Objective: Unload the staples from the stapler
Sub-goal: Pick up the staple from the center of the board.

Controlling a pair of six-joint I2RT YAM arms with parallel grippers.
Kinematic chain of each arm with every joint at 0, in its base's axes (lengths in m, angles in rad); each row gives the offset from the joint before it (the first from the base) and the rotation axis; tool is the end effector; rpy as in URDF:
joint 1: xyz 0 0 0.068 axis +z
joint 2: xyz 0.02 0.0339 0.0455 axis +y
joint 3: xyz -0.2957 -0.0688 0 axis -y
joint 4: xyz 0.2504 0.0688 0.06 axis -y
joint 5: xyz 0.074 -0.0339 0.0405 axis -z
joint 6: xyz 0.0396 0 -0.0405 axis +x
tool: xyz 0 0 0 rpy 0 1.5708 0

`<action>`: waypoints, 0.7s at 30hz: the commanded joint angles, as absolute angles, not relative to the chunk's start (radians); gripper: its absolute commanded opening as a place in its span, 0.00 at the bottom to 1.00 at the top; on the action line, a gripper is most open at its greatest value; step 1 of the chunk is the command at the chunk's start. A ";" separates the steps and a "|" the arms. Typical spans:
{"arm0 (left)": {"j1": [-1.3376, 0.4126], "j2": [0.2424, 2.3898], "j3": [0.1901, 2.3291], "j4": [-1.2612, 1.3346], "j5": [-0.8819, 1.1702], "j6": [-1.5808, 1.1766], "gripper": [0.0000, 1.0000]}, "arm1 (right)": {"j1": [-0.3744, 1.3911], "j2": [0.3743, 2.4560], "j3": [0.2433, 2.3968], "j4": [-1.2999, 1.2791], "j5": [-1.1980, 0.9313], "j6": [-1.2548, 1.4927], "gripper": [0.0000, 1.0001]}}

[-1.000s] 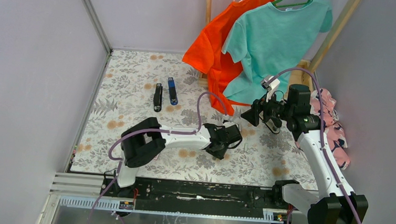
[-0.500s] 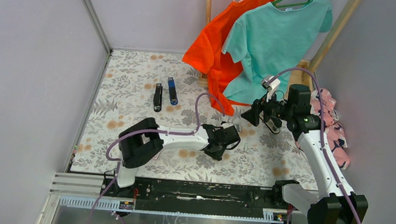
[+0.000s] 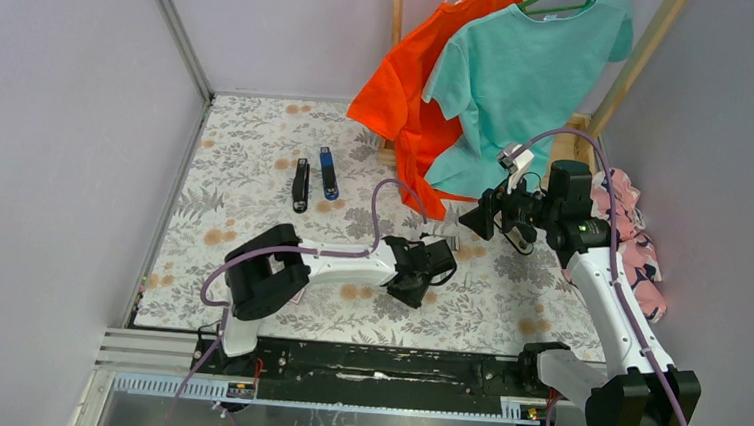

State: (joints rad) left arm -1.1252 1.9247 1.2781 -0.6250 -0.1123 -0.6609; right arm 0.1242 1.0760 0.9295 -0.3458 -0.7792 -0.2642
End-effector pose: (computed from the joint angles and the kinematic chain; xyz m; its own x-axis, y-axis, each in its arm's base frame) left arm 0.1729 -0.3517 0.1796 -0.8668 0.3995 -0.2984 0.4438 0.8909 -0.0964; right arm 0.2209 0.0556 0.3482 -0.2693 -0.2209 -0.9374 -0.8007 0.5922 0.0905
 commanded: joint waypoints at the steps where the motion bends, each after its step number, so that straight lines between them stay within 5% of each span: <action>1: -1.133 1.912 1.255 -0.675 -0.093 -0.667 0.34 | 0.118 1.071 0.934 -0.307 -0.804 -0.254 0.78; 21: -1.127 1.848 1.213 -0.569 -0.120 -0.624 0.20 | 0.114 1.071 0.928 -0.298 -0.816 -0.246 0.79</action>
